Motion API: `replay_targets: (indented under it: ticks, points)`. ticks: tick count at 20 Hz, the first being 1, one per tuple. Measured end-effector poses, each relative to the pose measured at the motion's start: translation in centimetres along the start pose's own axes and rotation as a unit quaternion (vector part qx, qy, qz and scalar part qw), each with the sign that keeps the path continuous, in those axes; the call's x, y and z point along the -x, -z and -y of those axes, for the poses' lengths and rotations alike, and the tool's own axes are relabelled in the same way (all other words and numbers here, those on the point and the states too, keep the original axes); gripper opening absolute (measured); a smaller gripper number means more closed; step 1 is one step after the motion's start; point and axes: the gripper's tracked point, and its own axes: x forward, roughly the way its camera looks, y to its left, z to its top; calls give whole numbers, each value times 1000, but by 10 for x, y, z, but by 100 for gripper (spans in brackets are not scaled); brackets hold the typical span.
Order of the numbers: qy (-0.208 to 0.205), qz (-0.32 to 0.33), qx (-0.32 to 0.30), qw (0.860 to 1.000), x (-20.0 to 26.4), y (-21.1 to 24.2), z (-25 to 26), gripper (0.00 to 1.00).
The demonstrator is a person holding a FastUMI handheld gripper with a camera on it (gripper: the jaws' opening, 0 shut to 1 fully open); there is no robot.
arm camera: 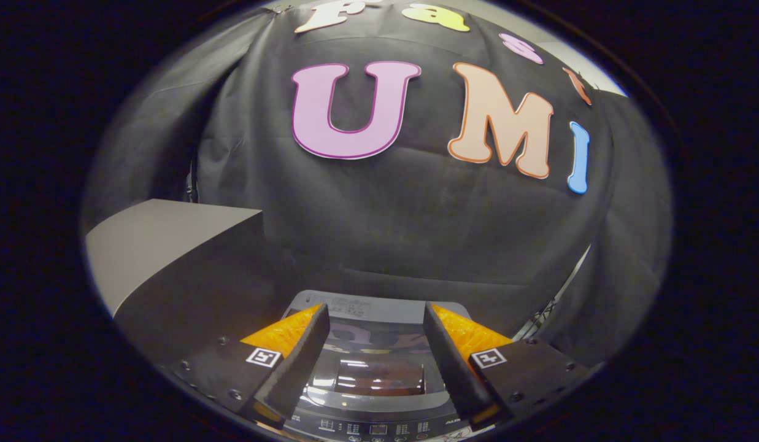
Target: Put the clothes into the washing machine and then close the washing machine lid.
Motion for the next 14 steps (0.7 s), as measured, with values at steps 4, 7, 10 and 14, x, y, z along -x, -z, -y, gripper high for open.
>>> replay_targets:
  ticks: [4, 7, 10, 14]
  points:
    - [0, 5, -4, 1000, 6, -1, 3, 97]
    - [-2, 30, -14, 999, 18, -8, 9, 97]
    - [-5, 73, -25, 997, 34, -16, 16, 96]
    - [-14, 135, -28, 990, 66, -17, 30, 97]
